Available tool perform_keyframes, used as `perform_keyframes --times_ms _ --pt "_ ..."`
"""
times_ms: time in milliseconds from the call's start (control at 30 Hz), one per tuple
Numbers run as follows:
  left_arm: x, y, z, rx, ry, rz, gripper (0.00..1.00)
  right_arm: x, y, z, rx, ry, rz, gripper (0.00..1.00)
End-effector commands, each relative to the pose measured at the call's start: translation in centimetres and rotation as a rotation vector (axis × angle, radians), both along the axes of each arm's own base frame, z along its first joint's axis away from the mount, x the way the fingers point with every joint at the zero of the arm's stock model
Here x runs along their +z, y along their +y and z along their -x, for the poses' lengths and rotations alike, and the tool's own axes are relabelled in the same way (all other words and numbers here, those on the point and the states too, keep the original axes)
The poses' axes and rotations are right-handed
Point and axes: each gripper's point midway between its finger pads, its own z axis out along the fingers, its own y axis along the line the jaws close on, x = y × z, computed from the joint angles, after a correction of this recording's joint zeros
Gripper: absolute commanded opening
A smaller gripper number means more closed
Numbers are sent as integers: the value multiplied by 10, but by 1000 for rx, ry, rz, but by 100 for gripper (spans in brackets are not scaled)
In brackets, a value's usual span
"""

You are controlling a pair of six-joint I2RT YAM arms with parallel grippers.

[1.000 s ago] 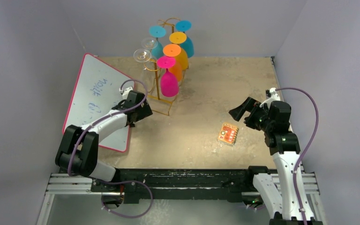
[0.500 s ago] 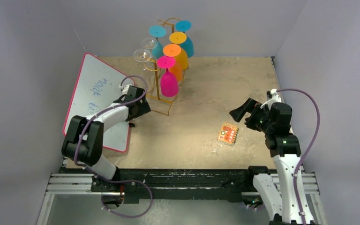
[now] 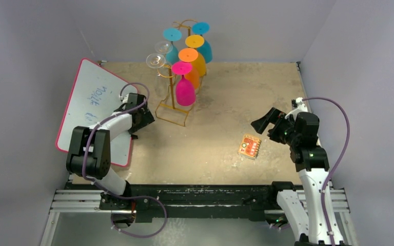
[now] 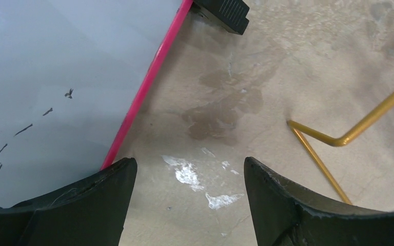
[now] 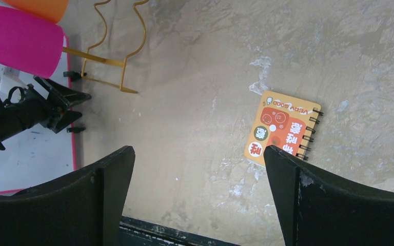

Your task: Take the wine glass off the wine glass rack

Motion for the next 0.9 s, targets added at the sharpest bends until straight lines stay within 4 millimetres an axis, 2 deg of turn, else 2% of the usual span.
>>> perform_keyframes --times_ms 0,133,333,433,500,600,733,867 --pt "13 32 -11 47 -7 -98 77 6 -3 -1 -7 -23 21 100" --pt "14 48 -11 80 4 -121 80 3 -3 -2 -7 -18 23 100" --pt "14 61 -10 150 5 -86 81 0 -2 -3 -2 -11 20 100" --pt "14 45 -20 143 -47 29 81 -4 -2 -4 -1 -8 19 100" --pt "19 31 -27 85 -91 98 81 -4 -1 -6 3 -11 13 100" --pt "29 19 -33 22 -127 141 81 -5 -1 -8 3 -13 13 100" --pt "36 15 -39 -19 -152 147 82 -6 -1 -8 6 -9 16 100" --pt "19 26 -38 9 -62 91 82 -12 0 -5 10 4 14 100"
